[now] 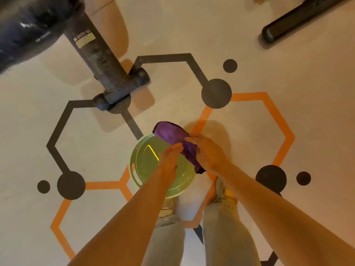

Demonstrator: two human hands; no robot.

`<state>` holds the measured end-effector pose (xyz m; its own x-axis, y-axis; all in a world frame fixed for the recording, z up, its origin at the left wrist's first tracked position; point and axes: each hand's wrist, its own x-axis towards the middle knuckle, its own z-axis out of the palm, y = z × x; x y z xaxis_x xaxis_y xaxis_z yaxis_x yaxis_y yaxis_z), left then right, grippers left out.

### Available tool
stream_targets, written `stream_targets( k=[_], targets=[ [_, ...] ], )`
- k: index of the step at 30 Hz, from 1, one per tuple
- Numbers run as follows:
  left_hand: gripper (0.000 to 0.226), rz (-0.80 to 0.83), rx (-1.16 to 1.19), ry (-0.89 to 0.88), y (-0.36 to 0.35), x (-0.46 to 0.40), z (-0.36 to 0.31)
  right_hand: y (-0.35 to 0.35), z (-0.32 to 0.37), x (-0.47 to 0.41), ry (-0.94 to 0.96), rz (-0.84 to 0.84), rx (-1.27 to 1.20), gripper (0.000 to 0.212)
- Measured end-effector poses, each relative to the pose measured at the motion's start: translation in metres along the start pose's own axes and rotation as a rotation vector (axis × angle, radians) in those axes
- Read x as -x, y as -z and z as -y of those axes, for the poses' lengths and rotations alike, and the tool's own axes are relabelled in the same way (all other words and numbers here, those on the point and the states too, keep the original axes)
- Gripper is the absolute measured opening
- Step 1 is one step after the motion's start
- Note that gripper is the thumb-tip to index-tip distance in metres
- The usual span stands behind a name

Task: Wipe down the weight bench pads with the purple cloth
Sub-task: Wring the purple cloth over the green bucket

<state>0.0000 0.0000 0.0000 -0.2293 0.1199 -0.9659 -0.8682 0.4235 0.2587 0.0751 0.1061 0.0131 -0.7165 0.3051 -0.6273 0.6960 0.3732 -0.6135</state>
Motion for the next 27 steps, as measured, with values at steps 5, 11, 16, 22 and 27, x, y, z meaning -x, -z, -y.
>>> stream_targets(
  k=[5, 11, 16, 22, 27],
  targets=[
    [0.024, -0.156, 0.031, -0.165, -0.009, -0.005, 0.002, 0.009, -0.004, -0.003, 0.117, 0.061, 0.168, 0.043],
    [0.033, -0.122, -0.238, -0.355, -0.019, 0.045, -0.019, 0.035, 0.005, 0.011, 0.179, -0.041, 0.345, 0.053],
    [0.038, 0.029, -0.110, -0.374, -0.035, 0.111, -0.047, 0.082, 0.028, 0.038, 0.339, -0.074, 0.470, 0.065],
    [0.038, 0.089, -0.244, -0.449, -0.064, 0.218, -0.075, 0.153, 0.069, 0.107, 0.312, -0.108, 0.414, 0.036],
    [0.037, 0.105, -0.449, -0.497, -0.087, 0.313, -0.087, 0.218, 0.110, 0.194, 0.217, 0.035, 0.510, 0.033]
  ],
)
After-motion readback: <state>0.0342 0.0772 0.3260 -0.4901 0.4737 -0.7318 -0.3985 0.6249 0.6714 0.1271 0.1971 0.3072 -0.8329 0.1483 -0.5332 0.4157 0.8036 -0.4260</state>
